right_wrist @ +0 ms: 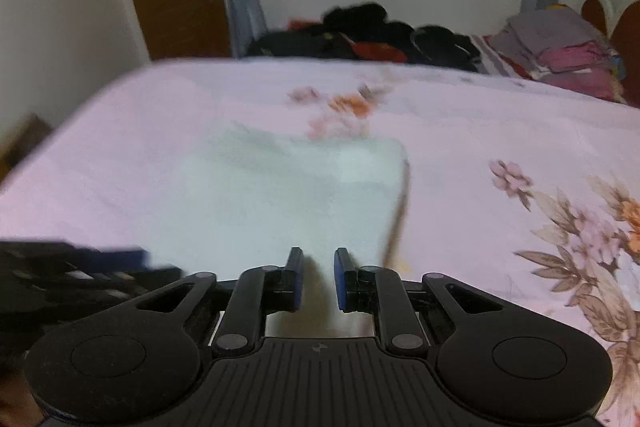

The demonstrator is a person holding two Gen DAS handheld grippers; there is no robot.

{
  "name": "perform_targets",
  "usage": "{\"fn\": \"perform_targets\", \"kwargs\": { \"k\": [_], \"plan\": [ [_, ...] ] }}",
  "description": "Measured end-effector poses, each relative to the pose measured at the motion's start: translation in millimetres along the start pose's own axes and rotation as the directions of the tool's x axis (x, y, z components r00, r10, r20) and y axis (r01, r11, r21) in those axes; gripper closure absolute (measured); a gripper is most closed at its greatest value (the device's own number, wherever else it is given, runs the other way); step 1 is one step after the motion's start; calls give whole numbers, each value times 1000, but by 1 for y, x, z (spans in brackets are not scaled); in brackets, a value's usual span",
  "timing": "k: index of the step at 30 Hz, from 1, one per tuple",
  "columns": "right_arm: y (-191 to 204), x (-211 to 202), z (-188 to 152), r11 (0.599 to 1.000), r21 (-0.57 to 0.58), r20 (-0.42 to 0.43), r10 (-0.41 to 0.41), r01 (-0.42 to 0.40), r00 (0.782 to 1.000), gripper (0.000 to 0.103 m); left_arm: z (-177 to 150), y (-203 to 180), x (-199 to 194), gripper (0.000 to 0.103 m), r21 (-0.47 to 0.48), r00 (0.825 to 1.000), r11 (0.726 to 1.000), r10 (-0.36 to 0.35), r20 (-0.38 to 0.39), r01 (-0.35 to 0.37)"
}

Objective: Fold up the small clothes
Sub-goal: 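Open both tools and pull back from the folded sweater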

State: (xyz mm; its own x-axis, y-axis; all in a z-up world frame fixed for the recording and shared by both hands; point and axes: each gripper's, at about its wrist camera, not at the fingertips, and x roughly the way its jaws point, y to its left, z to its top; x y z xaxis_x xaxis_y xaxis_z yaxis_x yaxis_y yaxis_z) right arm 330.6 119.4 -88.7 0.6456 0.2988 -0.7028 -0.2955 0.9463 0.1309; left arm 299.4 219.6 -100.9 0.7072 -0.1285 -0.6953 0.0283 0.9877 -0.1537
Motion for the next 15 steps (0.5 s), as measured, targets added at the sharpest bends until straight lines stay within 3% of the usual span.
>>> {"fn": "perform_targets", "kwargs": {
  "k": [7,15],
  "plan": [
    [-13,9,-4,1000,7,-10,-5,5,1000,88,-2,1,-6,63,-20,1000,1000,0,-11,-1],
    [-1,-28,-10,997,66,21,28,-29,999,88,-4,-3,-11,48,-9,1000,1000,8,-16,-8]
  ]
}}
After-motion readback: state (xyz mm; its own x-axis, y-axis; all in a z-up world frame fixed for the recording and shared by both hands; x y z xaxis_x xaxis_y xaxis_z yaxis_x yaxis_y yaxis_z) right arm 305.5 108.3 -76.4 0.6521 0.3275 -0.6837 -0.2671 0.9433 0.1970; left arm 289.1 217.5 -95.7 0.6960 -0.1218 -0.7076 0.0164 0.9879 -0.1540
